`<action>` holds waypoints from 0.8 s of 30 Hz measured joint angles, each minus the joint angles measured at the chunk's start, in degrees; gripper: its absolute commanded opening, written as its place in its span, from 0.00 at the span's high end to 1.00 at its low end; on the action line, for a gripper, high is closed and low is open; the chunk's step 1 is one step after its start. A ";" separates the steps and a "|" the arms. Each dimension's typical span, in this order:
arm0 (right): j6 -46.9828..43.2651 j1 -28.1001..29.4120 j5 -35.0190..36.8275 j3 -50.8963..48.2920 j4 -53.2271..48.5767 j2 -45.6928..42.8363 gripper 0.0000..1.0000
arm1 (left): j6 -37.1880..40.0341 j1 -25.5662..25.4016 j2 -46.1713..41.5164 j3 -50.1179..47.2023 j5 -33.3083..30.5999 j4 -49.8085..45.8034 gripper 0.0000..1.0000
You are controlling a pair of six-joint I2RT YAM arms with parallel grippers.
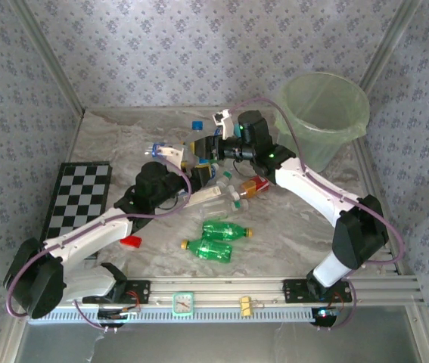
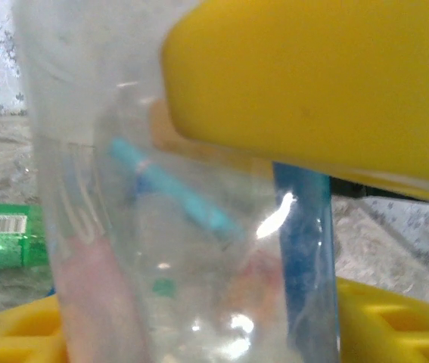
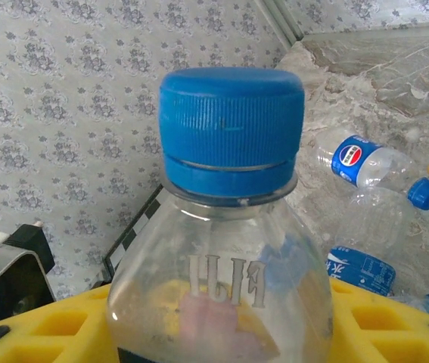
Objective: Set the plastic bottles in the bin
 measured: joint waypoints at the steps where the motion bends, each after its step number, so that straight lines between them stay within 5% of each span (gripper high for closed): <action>1: -0.02 0.00 0.00 0.00 -0.02 -0.02 0.47 | -0.17 -0.02 -0.02 0.00 -0.02 0.02 0.10; 5: -0.42 -0.15 0.24 -0.02 -0.07 0.00 0.47 | -0.66 0.13 -0.46 -0.02 -0.28 0.11 0.01; 13: -3.50 -2.51 3.02 0.07 -3.10 -0.39 0.48 | -3.74 4.07 -5.77 -3.06 -4.87 -0.94 0.00; 24: -14.34 -7.52 19.98 7.85 -14.84 -9.40 0.50 | -17.84 12.63 -12.39 -11.47 -18.16 -12.26 0.00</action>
